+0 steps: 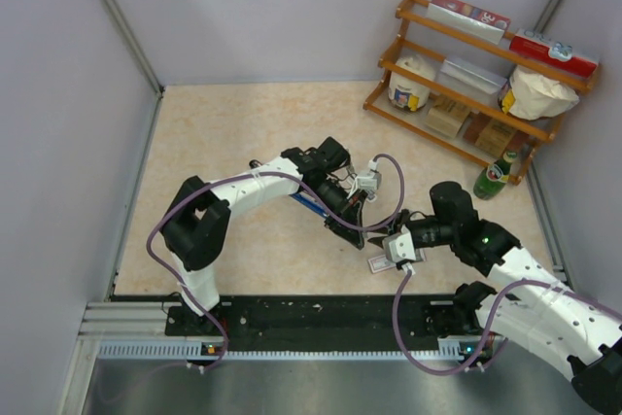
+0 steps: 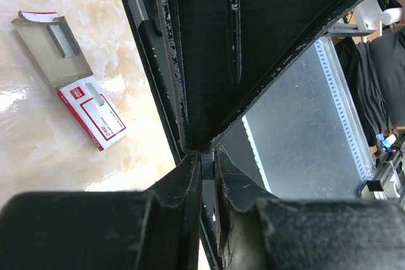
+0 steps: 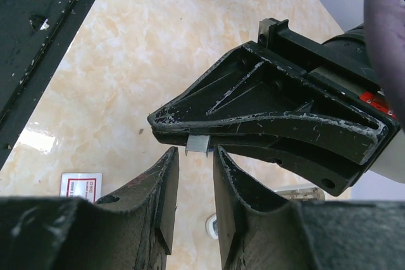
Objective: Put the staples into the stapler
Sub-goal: Pick up the staple from the center of the board.
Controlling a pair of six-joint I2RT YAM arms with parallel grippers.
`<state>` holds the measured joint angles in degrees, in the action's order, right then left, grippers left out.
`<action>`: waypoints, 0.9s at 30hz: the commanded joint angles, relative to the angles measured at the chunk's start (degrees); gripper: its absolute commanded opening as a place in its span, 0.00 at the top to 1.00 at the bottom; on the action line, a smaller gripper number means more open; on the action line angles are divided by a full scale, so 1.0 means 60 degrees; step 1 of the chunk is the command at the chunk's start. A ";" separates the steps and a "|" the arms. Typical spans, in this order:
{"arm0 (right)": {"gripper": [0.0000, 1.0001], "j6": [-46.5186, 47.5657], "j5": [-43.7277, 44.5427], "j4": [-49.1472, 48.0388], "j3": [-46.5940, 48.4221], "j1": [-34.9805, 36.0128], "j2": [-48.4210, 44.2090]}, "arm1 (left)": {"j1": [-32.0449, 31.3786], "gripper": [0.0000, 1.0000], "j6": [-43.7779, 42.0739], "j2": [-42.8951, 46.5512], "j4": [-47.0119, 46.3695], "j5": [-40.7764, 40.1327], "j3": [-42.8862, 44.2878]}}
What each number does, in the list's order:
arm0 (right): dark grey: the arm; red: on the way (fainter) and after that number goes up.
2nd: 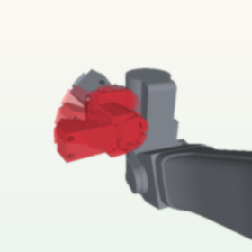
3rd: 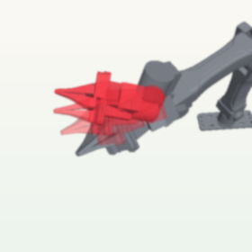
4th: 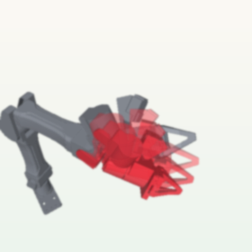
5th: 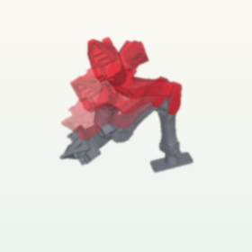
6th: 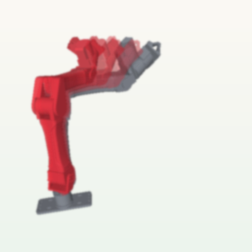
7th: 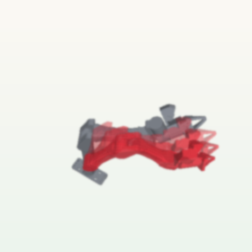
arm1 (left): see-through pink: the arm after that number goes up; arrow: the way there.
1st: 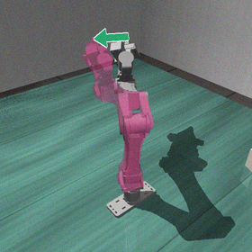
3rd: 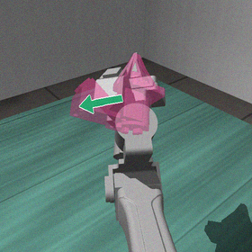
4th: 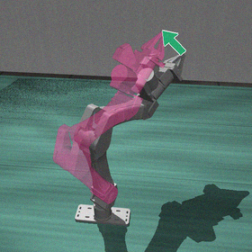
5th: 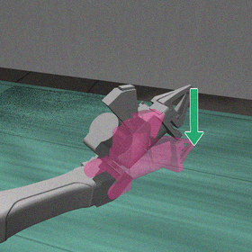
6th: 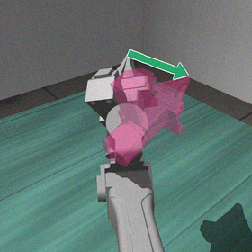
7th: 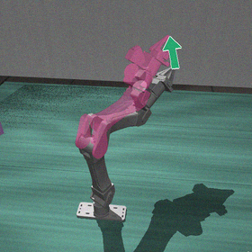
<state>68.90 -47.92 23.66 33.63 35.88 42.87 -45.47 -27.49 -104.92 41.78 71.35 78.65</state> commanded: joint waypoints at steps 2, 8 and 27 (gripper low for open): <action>0.73 0.0059 -0.0377 -0.0047 0.0152 0.0158 -0.0041 | 0.0006 0.84 -0.0253 -0.0105 0.0112 0.0486 0.0280; 0.74 0.0132 -0.0333 -0.0032 0.0123 0.0173 -0.0041 | 0.0006 0.84 -0.0253 -0.0178 0.0170 0.0574 0.0368; 0.84 0.0396 -0.0363 0.0114 0.0094 0.0231 -0.0041 | 0.0064 0.77 -0.0268 -0.0237 0.0229 0.0677 0.0441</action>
<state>70.04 -47.97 24.08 33.63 36.38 42.87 -45.41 -27.64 -106.06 42.30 72.69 79.00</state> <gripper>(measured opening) 0.167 0.210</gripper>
